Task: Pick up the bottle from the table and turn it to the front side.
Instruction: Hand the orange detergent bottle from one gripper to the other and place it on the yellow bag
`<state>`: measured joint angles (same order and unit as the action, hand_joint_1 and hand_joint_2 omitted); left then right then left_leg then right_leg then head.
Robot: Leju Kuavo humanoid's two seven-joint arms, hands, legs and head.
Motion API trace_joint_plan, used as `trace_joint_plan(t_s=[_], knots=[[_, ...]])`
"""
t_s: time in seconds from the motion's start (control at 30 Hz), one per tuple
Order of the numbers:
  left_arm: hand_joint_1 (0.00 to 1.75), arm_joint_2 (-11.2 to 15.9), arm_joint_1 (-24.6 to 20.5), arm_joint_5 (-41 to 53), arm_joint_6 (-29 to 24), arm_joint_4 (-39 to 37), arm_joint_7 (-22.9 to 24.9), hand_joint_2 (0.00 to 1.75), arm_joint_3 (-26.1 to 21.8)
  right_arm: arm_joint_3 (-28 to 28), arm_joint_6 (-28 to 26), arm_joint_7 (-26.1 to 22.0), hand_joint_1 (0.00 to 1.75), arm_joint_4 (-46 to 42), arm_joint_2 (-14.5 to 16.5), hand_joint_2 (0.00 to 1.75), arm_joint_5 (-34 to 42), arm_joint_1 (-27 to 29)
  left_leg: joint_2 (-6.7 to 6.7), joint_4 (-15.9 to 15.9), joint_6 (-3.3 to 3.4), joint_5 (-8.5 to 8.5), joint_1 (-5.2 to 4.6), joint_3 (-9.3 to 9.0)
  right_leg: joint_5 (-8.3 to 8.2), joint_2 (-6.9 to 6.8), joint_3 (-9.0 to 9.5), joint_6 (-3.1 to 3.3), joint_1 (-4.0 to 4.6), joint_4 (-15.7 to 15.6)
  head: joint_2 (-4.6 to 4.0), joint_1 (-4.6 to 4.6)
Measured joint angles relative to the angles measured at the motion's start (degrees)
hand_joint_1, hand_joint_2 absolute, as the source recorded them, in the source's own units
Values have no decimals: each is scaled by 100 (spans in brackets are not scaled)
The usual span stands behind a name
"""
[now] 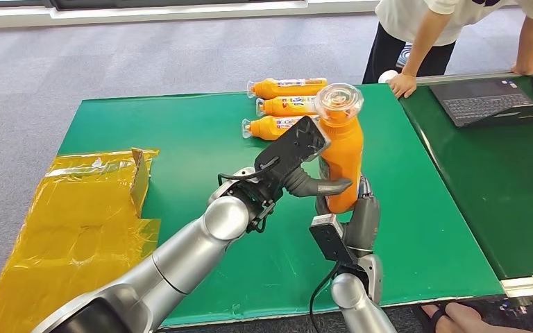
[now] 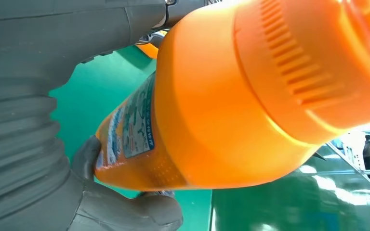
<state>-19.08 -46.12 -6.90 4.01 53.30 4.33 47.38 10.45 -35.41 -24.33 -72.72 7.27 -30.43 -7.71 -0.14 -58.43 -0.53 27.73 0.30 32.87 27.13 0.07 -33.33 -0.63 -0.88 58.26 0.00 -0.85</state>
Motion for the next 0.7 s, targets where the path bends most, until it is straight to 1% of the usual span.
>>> trace_joint_plan(t_s=[0.2, 0.43, 0.57, 0.7], knots=[[0, -36, -122, -182, -92, -110, 18, 175, 76, 1, 0, -3, 175, 53, 1, 175, 28, -62, 0, 0, 0, 0, 0, 0, 0, 0, -1, 0, 0, 0, 0, 0], [0, -40, -391, -1402, -455, -332, -26, 175, 510, 13, 7, 8, 175, 79, 1, 175, 100, -44, 0, 0, 0, 0, 0, 0, 0, 0, 0, 0, 0, 0, 0, 0], [0, -39, -484, -2042, -392, -484, 10, 175, 670, 13, 38, 49, 175, 77, 1, 175, 95, 26, 0, -1, 0, 0, 0, 0, 0, 1, 0, 0, 0, 0, 0, 0], [0, -40, -522, -2251, -329, -589, 61, 175, 764, 17, 59, 41, 175, 77, 2, 175, 56, 61, 0, 0, 0, 0, 0, 0, -1, 1, -1, 0, 0, 0, 0, 0]])
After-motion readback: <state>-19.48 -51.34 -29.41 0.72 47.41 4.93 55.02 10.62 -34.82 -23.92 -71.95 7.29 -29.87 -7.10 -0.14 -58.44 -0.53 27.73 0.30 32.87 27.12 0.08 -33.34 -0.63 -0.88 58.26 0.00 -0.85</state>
